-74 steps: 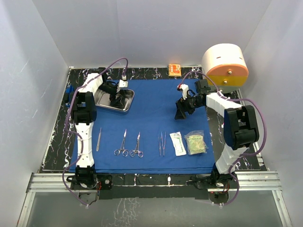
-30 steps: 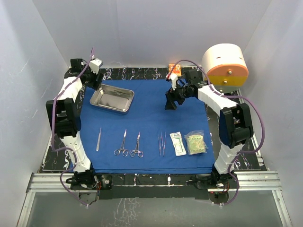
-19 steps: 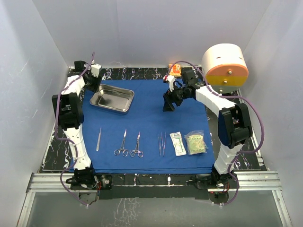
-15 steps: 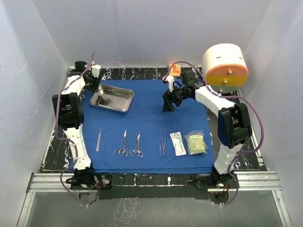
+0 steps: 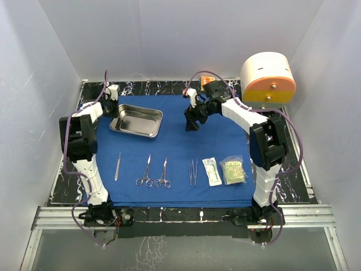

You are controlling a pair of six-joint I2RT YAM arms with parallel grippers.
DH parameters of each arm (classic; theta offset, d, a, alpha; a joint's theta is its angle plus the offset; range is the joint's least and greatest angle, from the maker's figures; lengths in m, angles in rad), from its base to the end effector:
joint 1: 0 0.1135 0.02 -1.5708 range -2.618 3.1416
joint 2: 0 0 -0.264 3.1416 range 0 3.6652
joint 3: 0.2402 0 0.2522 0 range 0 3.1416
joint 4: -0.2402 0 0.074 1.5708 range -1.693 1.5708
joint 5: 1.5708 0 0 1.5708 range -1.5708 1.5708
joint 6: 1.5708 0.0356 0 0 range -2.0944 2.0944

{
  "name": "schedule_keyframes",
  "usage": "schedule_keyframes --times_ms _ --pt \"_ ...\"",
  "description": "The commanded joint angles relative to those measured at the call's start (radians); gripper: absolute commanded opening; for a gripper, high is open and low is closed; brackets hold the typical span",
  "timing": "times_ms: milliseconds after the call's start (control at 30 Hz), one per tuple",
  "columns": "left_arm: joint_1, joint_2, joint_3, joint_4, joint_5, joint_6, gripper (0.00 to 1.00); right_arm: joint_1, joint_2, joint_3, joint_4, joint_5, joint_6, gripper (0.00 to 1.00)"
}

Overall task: Open and lay out the surgical kit
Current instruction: Move the container to the center of the board.

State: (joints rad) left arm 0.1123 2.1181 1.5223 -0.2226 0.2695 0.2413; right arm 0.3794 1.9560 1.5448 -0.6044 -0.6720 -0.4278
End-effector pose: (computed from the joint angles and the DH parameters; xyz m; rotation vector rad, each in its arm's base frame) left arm 0.4659 0.0430 0.1721 0.2774 2.3400 -0.1506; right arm 0.3832 0.1767 0.2287 -1.1871 2.1586 0.8390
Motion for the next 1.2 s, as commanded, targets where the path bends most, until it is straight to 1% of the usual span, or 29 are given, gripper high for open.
schedule_keyframes --times_ms 0,133,267,300,367,533,767,933,1000,1100,1167 --pt "-0.033 -0.154 -0.121 0.214 -0.012 -0.128 0.00 0.040 0.016 0.085 0.029 0.001 0.014 0.71" --pt "-0.054 -0.219 -0.234 0.350 -0.028 -0.205 0.00 0.073 0.035 0.113 0.071 0.005 0.032 0.70" --pt "-0.075 -0.278 -0.338 0.493 -0.041 -0.276 0.00 0.118 0.068 0.179 0.087 0.005 0.038 0.70" --pt "-0.085 -0.277 -0.336 0.489 -0.043 -0.274 0.00 0.130 0.076 0.195 0.095 0.003 0.044 0.69" --pt "-0.111 -0.261 -0.297 0.407 -0.064 -0.265 0.00 0.153 0.093 0.220 0.119 0.000 0.063 0.67" --pt "-0.125 -0.222 -0.225 0.289 -0.054 -0.326 0.00 0.189 0.134 0.251 0.226 0.028 0.171 0.63" --pt "-0.159 -0.183 -0.174 0.223 -0.025 -0.380 0.00 0.210 0.258 0.374 0.249 0.171 0.276 0.59" --pt "-0.192 -0.157 -0.149 0.201 -0.028 -0.390 0.00 0.209 0.303 0.399 0.279 0.289 0.284 0.61" --pt "-0.203 -0.150 -0.139 0.192 -0.031 -0.387 0.00 0.210 0.305 0.380 0.307 0.314 0.272 0.64" --pt "-0.212 -0.144 -0.138 0.184 -0.039 -0.392 0.00 0.210 0.306 0.350 0.341 0.349 0.256 0.66" --pt "-0.213 -0.160 -0.180 0.244 -0.048 -0.398 0.00 0.208 0.304 0.326 0.376 0.358 0.240 0.67"
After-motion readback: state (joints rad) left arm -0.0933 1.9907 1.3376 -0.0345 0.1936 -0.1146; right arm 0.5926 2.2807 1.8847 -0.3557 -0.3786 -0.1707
